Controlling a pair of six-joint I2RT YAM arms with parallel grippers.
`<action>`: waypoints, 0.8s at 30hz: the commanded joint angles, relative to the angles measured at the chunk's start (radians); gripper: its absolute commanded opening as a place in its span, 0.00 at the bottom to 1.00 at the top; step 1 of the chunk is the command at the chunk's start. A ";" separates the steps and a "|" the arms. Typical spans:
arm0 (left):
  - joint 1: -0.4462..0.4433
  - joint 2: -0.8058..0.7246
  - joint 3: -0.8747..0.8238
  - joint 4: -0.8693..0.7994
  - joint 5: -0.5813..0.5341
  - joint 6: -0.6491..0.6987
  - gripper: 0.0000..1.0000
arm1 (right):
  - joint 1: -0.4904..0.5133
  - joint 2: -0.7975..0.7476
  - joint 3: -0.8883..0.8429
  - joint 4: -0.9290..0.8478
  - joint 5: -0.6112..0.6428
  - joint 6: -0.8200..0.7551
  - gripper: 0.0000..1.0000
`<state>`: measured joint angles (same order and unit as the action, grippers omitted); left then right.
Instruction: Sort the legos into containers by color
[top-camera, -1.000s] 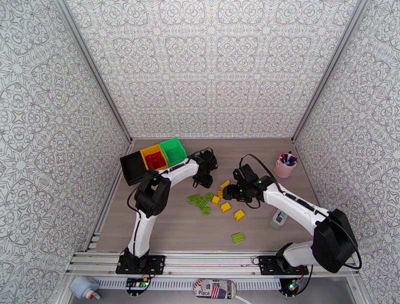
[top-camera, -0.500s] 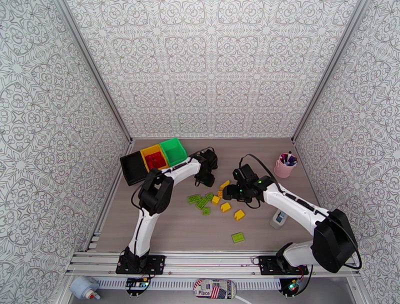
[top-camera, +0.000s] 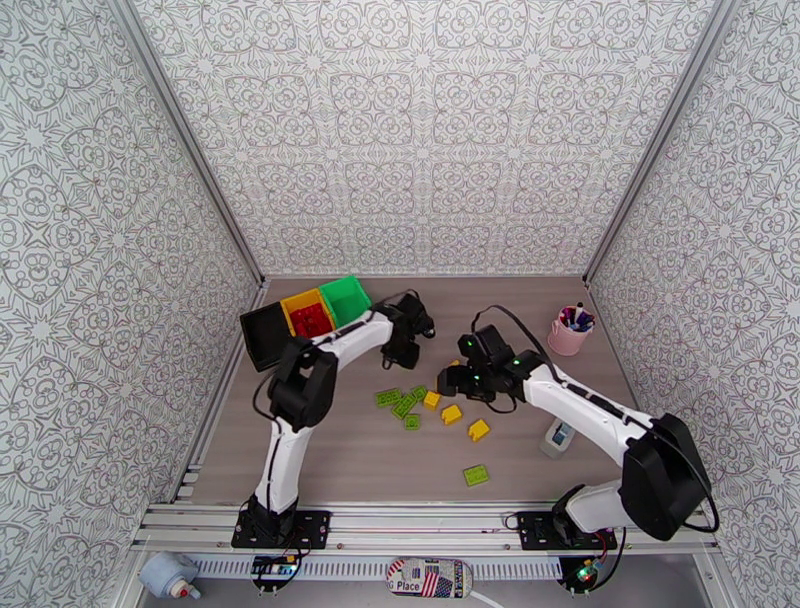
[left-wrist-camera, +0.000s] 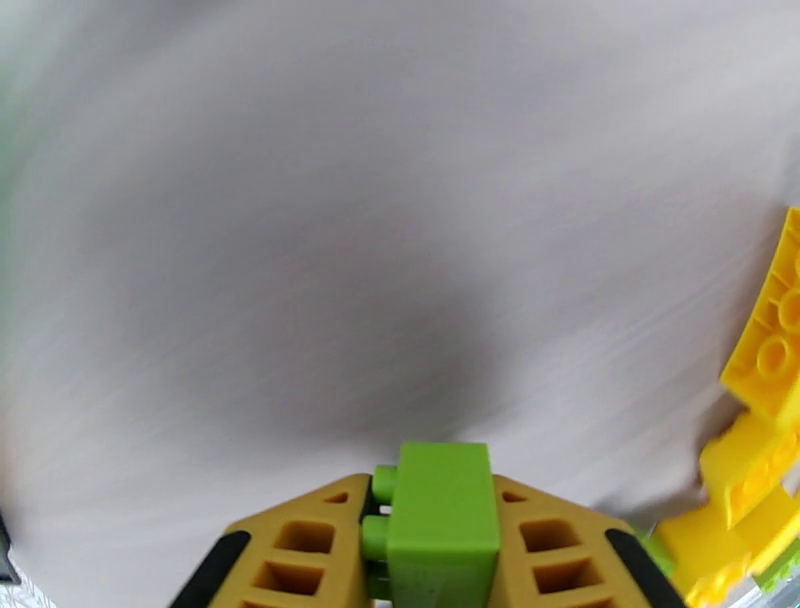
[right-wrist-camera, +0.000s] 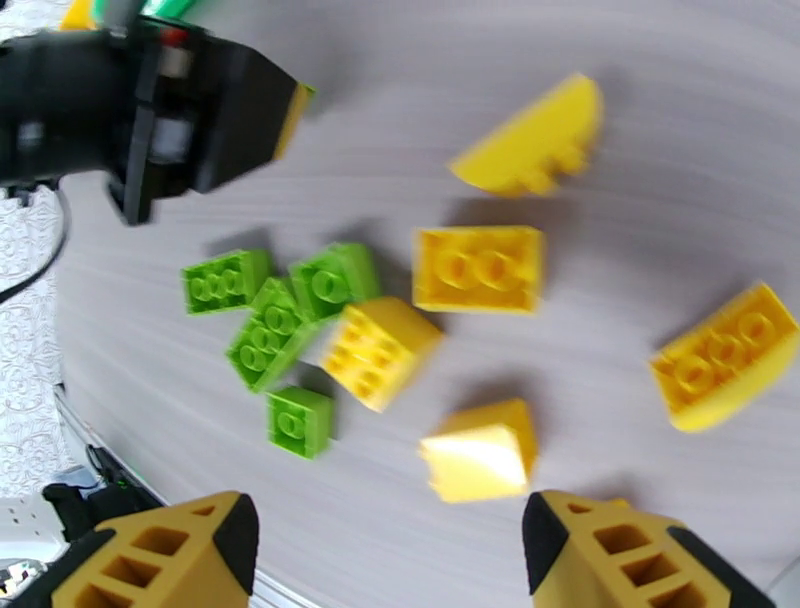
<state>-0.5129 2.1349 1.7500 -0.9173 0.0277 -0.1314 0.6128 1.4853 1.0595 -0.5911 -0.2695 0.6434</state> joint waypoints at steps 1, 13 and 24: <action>0.090 -0.101 0.007 -0.023 -0.042 -0.032 0.30 | 0.050 0.060 0.101 0.054 -0.043 0.022 0.73; 0.285 0.216 0.601 -0.236 -0.109 -0.030 0.46 | 0.076 0.121 0.284 -0.048 0.014 -0.013 0.72; 0.276 0.125 0.547 -0.206 -0.174 -0.081 0.83 | 0.056 0.007 0.158 -0.108 0.104 -0.033 0.74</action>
<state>-0.2039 2.3981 2.4012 -1.1595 -0.1127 -0.2089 0.6827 1.5417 1.2659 -0.6636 -0.2104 0.6273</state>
